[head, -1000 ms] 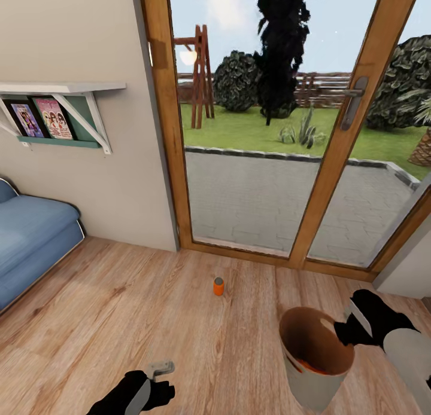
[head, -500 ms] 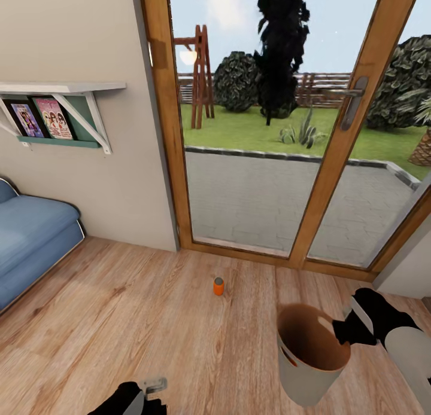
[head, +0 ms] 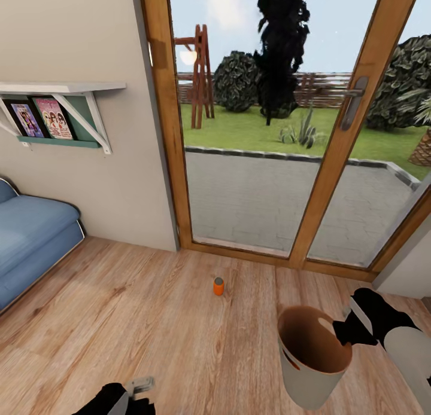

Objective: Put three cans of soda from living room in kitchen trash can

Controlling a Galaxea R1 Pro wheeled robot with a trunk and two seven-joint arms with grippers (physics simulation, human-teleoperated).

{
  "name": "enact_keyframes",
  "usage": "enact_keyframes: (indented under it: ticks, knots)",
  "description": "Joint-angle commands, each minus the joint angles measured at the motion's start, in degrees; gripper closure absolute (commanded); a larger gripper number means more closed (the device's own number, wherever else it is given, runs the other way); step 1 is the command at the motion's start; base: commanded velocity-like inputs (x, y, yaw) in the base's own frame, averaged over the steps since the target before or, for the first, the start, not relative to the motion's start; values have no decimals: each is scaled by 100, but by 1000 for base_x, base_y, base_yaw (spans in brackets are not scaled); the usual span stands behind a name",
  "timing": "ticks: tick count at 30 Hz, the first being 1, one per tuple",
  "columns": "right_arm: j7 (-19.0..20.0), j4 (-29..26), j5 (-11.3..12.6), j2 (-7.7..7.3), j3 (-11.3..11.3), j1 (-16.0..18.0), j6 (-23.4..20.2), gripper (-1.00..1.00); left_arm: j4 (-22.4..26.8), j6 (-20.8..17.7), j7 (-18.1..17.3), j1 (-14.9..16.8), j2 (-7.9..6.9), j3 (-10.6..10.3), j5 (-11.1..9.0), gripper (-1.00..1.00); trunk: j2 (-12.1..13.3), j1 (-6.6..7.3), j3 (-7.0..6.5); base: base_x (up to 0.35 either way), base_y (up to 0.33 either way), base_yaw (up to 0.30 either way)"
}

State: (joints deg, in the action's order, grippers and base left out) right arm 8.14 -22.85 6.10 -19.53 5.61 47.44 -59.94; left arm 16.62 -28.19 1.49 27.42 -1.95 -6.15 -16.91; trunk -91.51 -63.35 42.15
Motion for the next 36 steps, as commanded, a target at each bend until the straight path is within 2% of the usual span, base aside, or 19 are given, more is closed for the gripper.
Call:
enact_keyframes:
  ticks: [1,5,11,24,36]
  knots:
    - [30,0,140,1,-14,2,-6,100,-1,5,-65,0,-18,0,-1,-100,0,0,-1,0,0,0]
    - [30,0,138,5,-9,2,-6,100,-1,89,-251,-5,-72,0,2,-100,0,0,-1,0,0,0]
    - [30,0,137,17,6,2,-6,100,-4,271,-322,-8,-93,0,11,-100,0,0,-1,0,0,0]
    - [30,0,129,15,10,-2,-6,100,-13,433,-311,-26,-254,1,11,-100,0,0,-1,0,0,0]
    - [32,0,120,11,34,-5,-6,100,-19,584,-299,-32,-309,0,20,-100,0,0,-1,0,0,0]
